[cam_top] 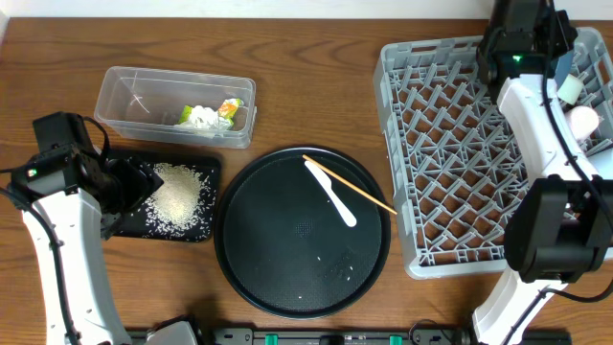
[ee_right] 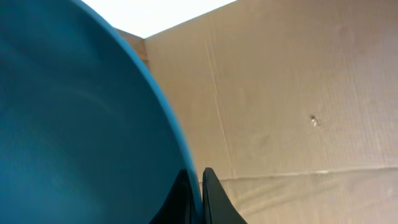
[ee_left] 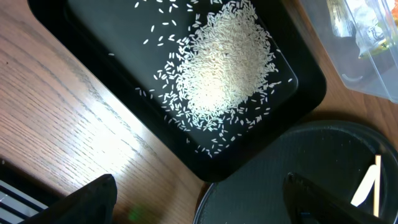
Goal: Sort waste into correct bins and load items into the dishwasher rack
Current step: 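Carry the blue bowl with right gripper into the rack's back right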
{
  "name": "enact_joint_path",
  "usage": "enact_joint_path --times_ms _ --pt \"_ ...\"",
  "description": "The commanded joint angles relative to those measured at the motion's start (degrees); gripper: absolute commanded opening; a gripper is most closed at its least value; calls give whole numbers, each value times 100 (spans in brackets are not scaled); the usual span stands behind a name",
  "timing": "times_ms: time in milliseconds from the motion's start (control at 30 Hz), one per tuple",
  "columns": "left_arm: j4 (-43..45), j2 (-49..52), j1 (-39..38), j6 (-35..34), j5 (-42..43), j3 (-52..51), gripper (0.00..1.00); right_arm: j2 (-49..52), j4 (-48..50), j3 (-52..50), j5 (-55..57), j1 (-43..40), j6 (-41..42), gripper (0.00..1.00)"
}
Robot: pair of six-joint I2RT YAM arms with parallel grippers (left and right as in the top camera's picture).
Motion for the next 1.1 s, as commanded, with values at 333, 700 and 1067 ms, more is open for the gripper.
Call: enact_joint_path --times_ms 333,700,1067 --pt "-31 20 31 31 -72 -37 86 20 494 -225 225 328 -59 1" --pt "-31 20 31 31 -72 -37 86 20 111 -225 175 590 289 1" --pt "-24 20 31 31 -72 -37 86 20 -1008 -225 116 577 931 1"
